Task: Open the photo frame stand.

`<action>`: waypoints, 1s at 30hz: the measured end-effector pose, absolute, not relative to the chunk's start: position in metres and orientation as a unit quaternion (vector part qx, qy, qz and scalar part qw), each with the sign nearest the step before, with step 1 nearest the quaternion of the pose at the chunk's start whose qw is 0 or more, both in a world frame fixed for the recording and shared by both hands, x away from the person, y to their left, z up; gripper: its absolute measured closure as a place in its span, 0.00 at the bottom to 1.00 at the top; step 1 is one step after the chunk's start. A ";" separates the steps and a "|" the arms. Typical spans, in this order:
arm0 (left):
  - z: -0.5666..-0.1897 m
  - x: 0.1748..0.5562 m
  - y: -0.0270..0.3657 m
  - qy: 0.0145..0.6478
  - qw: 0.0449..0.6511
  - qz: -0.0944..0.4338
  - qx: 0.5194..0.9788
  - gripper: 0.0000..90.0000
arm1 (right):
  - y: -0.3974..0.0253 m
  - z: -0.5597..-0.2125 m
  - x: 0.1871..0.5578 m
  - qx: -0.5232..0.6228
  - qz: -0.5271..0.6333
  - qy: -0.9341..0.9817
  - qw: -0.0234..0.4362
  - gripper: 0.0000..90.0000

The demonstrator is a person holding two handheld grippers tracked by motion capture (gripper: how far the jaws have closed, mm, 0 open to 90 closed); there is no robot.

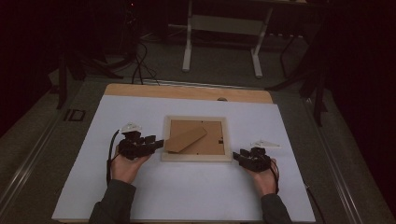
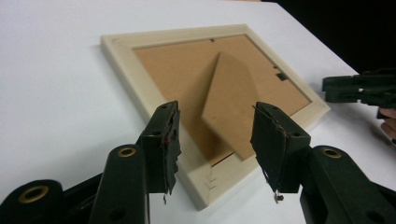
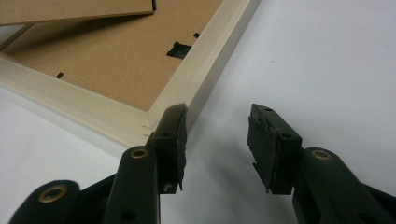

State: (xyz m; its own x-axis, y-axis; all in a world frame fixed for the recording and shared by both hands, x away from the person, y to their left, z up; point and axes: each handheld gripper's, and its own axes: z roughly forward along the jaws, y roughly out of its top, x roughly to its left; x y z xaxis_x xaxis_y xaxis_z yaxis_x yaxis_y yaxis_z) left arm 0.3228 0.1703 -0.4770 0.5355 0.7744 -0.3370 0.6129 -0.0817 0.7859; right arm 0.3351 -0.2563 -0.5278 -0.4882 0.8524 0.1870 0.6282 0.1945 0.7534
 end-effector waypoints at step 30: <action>-0.462 0.366 0.136 0.435 0.457 0.074 0.773 0.60 | -0.258 -0.525 0.336 0.480 0.413 0.760 0.142 0.63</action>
